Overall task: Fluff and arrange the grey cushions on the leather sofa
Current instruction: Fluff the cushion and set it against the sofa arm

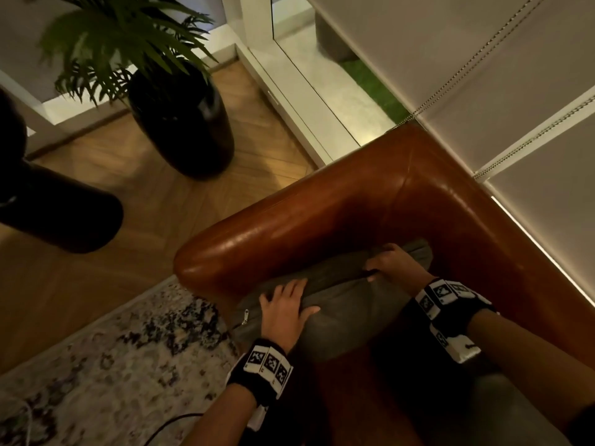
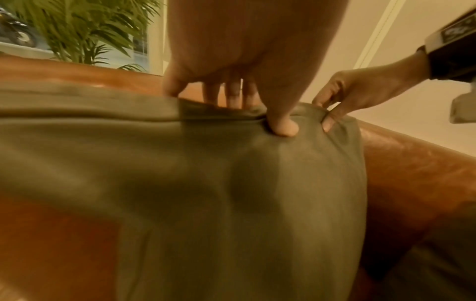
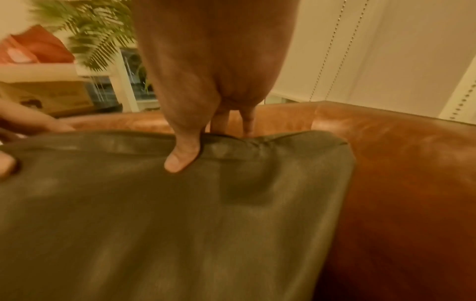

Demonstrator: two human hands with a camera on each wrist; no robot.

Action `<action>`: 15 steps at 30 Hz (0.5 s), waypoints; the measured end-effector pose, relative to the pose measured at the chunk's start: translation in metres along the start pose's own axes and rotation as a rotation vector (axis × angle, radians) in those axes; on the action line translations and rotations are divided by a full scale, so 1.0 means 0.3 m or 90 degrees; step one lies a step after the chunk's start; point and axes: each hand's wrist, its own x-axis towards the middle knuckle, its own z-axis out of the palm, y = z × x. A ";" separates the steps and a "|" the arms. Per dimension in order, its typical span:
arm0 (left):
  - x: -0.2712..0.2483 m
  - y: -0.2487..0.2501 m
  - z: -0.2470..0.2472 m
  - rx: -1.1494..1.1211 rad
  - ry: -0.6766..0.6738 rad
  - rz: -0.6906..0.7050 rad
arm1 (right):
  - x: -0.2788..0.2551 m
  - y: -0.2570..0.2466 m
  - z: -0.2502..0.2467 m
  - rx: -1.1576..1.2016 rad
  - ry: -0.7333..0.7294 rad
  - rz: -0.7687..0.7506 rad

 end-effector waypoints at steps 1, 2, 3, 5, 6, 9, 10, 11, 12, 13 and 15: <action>-0.014 -0.006 -0.001 -0.021 0.035 0.023 | -0.010 -0.004 0.013 0.029 0.027 0.001; -0.023 -0.013 0.002 -0.034 0.091 0.044 | -0.021 -0.011 0.021 0.044 0.079 -0.011; -0.028 -0.021 0.004 -0.054 0.141 0.053 | -0.028 -0.017 0.026 0.045 0.166 -0.038; -0.035 -0.025 -0.008 -0.077 0.190 0.049 | -0.050 -0.024 0.014 0.036 0.292 -0.062; -0.035 -0.028 -0.012 -0.078 0.197 0.047 | -0.052 -0.012 0.006 0.041 0.316 -0.058; -0.046 -0.026 -0.008 -0.094 0.171 0.041 | -0.068 0.014 -0.018 0.046 0.280 -0.039; -0.051 -0.021 0.004 -0.087 0.158 0.049 | -0.067 0.017 -0.014 0.016 0.289 -0.040; -0.056 -0.012 0.010 -0.076 0.139 0.047 | -0.073 0.012 -0.014 -0.007 0.301 -0.047; -0.056 -0.006 0.018 -0.070 0.140 0.041 | -0.080 0.005 -0.013 -0.008 0.307 -0.053; -0.051 -0.005 0.019 -0.083 0.140 0.030 | -0.091 -0.003 -0.022 -0.007 0.312 -0.047; -0.044 -0.013 0.008 -0.096 0.122 0.013 | -0.101 -0.007 -0.029 -0.020 0.325 -0.041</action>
